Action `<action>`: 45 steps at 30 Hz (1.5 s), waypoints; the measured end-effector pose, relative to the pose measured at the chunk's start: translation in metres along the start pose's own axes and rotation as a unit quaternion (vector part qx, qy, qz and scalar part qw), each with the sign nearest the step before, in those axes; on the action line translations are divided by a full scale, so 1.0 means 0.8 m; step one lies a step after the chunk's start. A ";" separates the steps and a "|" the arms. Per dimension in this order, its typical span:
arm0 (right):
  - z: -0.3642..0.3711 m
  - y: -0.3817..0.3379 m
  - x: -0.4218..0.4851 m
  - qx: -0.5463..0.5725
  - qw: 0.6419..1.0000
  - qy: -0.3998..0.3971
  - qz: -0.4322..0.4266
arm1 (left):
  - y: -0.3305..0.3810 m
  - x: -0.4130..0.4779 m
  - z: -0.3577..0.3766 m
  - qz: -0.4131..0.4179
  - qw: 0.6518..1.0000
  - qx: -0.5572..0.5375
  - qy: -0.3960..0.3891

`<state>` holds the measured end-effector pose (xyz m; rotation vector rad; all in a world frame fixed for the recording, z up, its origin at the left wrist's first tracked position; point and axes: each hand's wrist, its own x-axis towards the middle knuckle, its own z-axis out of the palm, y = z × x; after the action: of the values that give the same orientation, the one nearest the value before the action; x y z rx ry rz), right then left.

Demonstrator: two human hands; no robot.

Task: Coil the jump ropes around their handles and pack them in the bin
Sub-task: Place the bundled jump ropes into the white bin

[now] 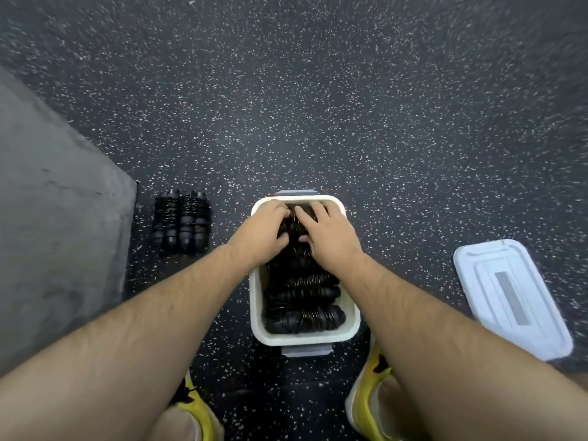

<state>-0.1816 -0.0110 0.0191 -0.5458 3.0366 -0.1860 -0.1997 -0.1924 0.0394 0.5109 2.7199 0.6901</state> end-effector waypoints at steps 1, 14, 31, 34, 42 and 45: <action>0.002 -0.003 0.002 0.018 1.000 -0.010 0.011 | -0.002 -0.001 0.007 -0.003 1.000 0.009 0.002; -0.024 -0.055 0.032 0.044 0.995 0.079 0.028 | -0.033 -0.021 -0.020 0.004 0.987 0.042 0.154; 0.062 -0.198 0.139 0.014 0.991 -0.084 -0.105 | -0.207 -0.016 0.024 -0.357 0.923 0.130 0.052; 0.062 -0.195 0.128 0.021 0.992 -0.071 -0.101 | -0.212 -0.009 0.025 -0.360 0.923 0.117 0.065; 0.002 -0.186 0.095 0.015 0.992 -0.038 -0.118 | -0.173 -0.043 0.011 -0.471 0.878 -0.069 0.040; -0.027 -0.179 0.069 0.000 0.991 -0.044 -0.126 | -0.145 -0.073 0.019 -0.480 0.875 -0.048 0.044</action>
<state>-0.1859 -0.1612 0.0573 -0.9124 2.8736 -0.1652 -0.1726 -0.3052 -0.0203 -0.8778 2.5199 0.5381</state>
